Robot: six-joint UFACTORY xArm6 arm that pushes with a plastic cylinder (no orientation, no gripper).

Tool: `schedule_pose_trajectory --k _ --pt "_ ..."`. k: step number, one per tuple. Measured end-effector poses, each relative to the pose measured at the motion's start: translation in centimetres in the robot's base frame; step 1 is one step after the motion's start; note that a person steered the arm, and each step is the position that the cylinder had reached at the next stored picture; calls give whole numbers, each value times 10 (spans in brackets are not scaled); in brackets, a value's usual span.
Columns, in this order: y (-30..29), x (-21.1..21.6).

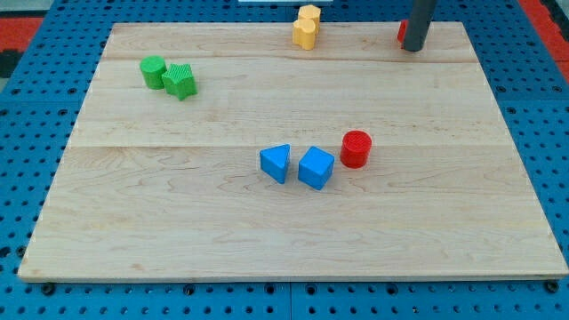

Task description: Push the red circle into the bottom side of the red star

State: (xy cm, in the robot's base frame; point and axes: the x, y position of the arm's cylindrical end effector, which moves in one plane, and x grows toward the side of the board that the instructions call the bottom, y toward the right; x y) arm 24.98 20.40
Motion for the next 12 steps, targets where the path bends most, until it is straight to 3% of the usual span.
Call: schedule_pose_trajectory --k 2,3,5,6,7,8,10,11,12 --pt "15 234" --pt "-35 289" --pt "-90 175" --pt "-67 211" --pt "-104 244" --pt "-145 199" --pt "-115 84" --pt "-86 48" --pt "-52 51"
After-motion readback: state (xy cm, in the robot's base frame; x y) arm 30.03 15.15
